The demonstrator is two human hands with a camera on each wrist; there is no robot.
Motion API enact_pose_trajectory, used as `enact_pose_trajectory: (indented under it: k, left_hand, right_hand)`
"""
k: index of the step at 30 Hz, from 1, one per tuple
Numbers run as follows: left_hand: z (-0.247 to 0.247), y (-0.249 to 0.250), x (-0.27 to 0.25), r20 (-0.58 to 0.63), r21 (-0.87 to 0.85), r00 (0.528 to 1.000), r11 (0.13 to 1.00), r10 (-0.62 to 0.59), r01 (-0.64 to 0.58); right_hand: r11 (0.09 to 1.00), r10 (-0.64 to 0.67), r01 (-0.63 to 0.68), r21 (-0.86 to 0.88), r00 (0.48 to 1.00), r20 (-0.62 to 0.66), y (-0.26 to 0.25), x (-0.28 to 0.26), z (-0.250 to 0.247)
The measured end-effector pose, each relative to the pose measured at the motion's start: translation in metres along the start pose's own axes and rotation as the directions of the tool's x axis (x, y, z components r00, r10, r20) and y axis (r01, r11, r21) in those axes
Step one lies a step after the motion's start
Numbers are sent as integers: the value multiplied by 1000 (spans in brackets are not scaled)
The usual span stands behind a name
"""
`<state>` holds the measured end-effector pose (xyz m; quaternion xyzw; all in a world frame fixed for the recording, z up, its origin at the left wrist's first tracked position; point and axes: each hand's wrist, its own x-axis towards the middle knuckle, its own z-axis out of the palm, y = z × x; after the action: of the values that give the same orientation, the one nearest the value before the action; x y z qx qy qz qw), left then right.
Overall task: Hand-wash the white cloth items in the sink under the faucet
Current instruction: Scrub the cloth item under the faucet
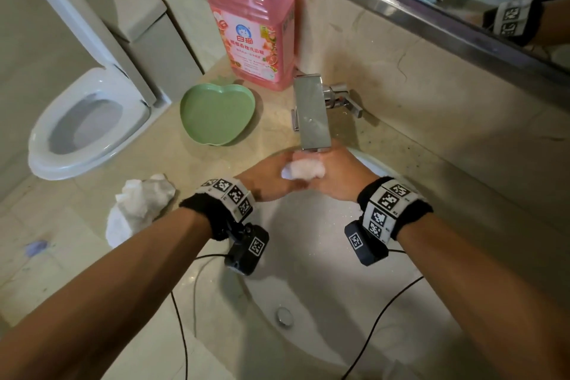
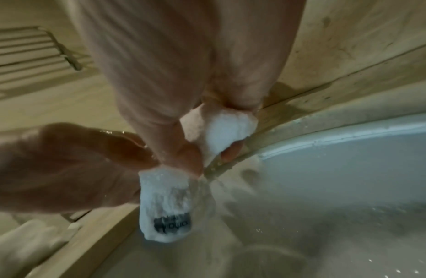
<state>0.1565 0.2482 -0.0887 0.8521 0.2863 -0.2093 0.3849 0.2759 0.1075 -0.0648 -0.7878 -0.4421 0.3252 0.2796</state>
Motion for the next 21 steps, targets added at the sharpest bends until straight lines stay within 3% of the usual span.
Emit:
enact_pose_trajectory:
  k: [1, 2, 3, 4, 6, 9, 11, 15, 18, 21]
  left_hand:
    - [0, -17, -4, -60, 113, 998, 993, -19, 26]
    - [-8, -11, -12, -163, 241, 980, 959, -113, 151]
    - [-7, -12, -13, -120, 179, 992, 982, -45, 66]
    - [-9, -1, -4, -91, 13, 996, 1000, 14, -13]
    - [-18, 4, -19, 24, -116, 993, 987, 113, -110]
    - [-16, 6, -20, -166, -45, 973, 984, 163, -172]
    - [-9, 14, -18, -210, 6, 964, 987, 161, -164]
    - [-6, 22, -11, -267, -54, 954, 986, 139, -159]
    - [-5, 32, -4, -174, -67, 977, 988, 123, -136]
    - [-8, 36, -1, -79, -262, 992, 958, 96, -114]
  right_hand:
    - [998, 55, -54, 25, 998, -35, -1, 1, 1]
    - [995, 98, -96, 32, 993, -61, -1, 2, 3]
    - [992, 124, -123, 23, 989, -76, -1, 2, 3]
    - [991, 136, -136, 8, 986, -99, 0, 0, 5]
    - [989, 145, -146, 11, 973, -179, 2, -3, 9]
    - [985, 173, -161, 66, 943, -284, 1, -9, 15]
    - [981, 191, -163, 107, 918, -347, 1, -12, 15]
    - [986, 168, -150, 75, 903, -396, 5, -18, 10]
    - [987, 159, -142, 73, 908, -388, 10, -22, 4]
    - [984, 160, -121, 132, 925, -345, 11, -26, -3]
